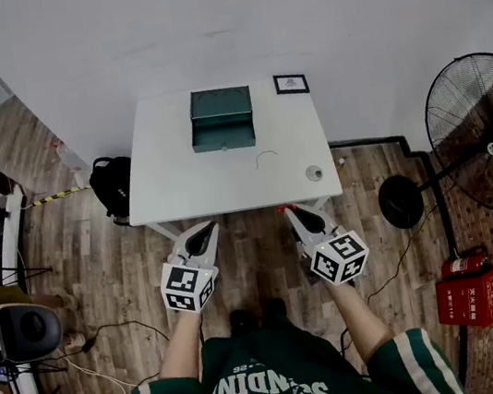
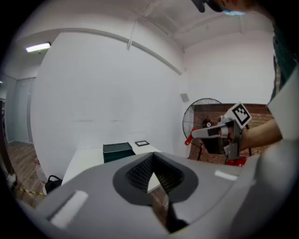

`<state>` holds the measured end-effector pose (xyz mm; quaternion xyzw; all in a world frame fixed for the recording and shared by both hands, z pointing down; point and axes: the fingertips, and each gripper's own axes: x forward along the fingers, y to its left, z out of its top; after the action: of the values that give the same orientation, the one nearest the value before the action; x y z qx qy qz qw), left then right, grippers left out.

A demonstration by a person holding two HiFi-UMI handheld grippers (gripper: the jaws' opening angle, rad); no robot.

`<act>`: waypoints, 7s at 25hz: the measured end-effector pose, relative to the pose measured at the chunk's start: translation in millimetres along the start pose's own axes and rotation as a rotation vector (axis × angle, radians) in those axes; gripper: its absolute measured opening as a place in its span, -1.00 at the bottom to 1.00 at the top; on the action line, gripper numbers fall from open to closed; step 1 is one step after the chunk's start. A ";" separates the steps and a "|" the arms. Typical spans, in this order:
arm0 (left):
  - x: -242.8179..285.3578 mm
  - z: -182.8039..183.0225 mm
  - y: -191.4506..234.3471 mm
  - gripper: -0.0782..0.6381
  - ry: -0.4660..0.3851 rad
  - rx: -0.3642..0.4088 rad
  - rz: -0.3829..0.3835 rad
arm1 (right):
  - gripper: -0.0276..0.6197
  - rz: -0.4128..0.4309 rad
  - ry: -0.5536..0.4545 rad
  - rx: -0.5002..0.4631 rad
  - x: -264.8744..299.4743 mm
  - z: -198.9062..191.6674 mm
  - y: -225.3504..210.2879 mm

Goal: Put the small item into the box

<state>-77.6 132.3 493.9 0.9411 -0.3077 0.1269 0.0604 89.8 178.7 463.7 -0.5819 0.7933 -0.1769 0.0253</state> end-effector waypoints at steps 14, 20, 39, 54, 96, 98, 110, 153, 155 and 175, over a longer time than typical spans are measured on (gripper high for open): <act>11.5 5.0 -5.6 -0.64 -0.007 -0.014 0.018 | -0.87 0.047 -0.005 -0.002 -1.4 2.7 -6.3; 17.9 4.7 -14.2 -0.64 -0.007 -0.021 0.044 | -0.87 0.072 0.001 0.001 -9.2 2.7 -15.2; 92.4 17.7 59.4 -0.64 -0.015 -0.022 0.025 | -0.87 0.065 -0.013 0.022 82.7 24.9 -52.9; 217.3 45.6 194.4 -0.64 0.043 0.038 -0.106 | -0.87 -0.027 0.016 0.045 256.0 61.3 -107.6; 252.4 -29.7 236.6 -0.64 0.183 -0.202 0.090 | -0.87 0.198 0.483 -0.117 398.4 -45.4 -158.0; 249.0 -33.2 238.5 -0.64 0.189 -0.211 0.098 | -0.87 0.215 0.532 -0.129 410.3 -56.5 -157.3; 220.4 -50.1 249.1 -0.64 0.211 -0.247 0.151 | -0.87 0.236 0.843 -0.183 453.0 -128.2 -159.9; 238.1 5.0 253.3 -0.64 0.145 -0.097 0.044 | -0.91 0.084 0.474 -0.153 392.0 -27.4 -158.2; 245.6 14.6 248.6 -0.64 0.137 -0.071 0.023 | -0.91 0.056 0.409 -0.149 379.8 -7.6 -162.4; 270.5 93.1 230.3 -0.64 -0.008 0.005 -0.058 | -0.91 -0.086 0.058 -0.142 291.4 95.0 -174.0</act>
<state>14.9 -223.0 487.3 0.9503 -0.2802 0.1220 0.0602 178.6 -162.1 477.1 -0.6104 0.7786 -0.1381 -0.0465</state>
